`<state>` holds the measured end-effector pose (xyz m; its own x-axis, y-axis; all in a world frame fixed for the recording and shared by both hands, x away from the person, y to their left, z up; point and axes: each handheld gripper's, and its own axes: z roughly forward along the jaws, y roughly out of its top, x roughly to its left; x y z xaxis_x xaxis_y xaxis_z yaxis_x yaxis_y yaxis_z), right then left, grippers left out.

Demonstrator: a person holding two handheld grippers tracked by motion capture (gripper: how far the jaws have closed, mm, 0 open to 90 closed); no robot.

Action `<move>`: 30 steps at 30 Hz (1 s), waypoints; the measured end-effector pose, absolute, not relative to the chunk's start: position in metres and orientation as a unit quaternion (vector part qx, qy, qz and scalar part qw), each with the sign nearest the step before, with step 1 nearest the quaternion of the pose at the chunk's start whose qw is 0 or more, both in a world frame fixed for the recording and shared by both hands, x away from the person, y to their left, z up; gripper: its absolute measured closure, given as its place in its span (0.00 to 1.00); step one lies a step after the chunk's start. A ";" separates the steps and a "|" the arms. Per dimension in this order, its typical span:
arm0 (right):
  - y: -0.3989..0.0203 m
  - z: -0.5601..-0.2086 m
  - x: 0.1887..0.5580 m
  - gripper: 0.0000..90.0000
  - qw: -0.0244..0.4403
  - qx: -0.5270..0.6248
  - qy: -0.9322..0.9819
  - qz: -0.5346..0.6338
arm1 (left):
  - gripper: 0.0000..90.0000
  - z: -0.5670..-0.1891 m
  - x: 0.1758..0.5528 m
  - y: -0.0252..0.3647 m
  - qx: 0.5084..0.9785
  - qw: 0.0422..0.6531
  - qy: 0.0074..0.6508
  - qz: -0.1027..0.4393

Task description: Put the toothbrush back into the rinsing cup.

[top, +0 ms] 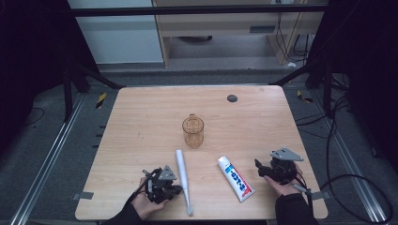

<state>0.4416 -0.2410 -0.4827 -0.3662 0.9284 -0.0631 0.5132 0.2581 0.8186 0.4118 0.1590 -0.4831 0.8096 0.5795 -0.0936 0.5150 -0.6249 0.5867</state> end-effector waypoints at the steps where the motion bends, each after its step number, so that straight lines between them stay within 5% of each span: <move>1: -0.241 -0.483 0.442 0.27 0.283 0.487 0.741 0.366 | 0.95 -0.484 0.412 0.157 0.901 0.307 0.303 0.052; 18: -0.241 -0.483 0.442 0.27 0.284 0.486 0.741 0.366 | 0.95 -0.483 0.417 0.144 0.902 0.316 0.290 0.054; 30: -0.243 -0.485 0.443 0.28 0.284 0.493 0.738 0.363 | 0.95 -0.448 0.454 0.169 0.873 0.351 0.320 0.112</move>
<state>0.4431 -0.2428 -0.4846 -0.3524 0.9338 -0.0611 0.5210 0.2500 0.8162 0.4537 0.1689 -0.4476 0.7703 0.6370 -0.0301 0.4804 -0.5486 0.6843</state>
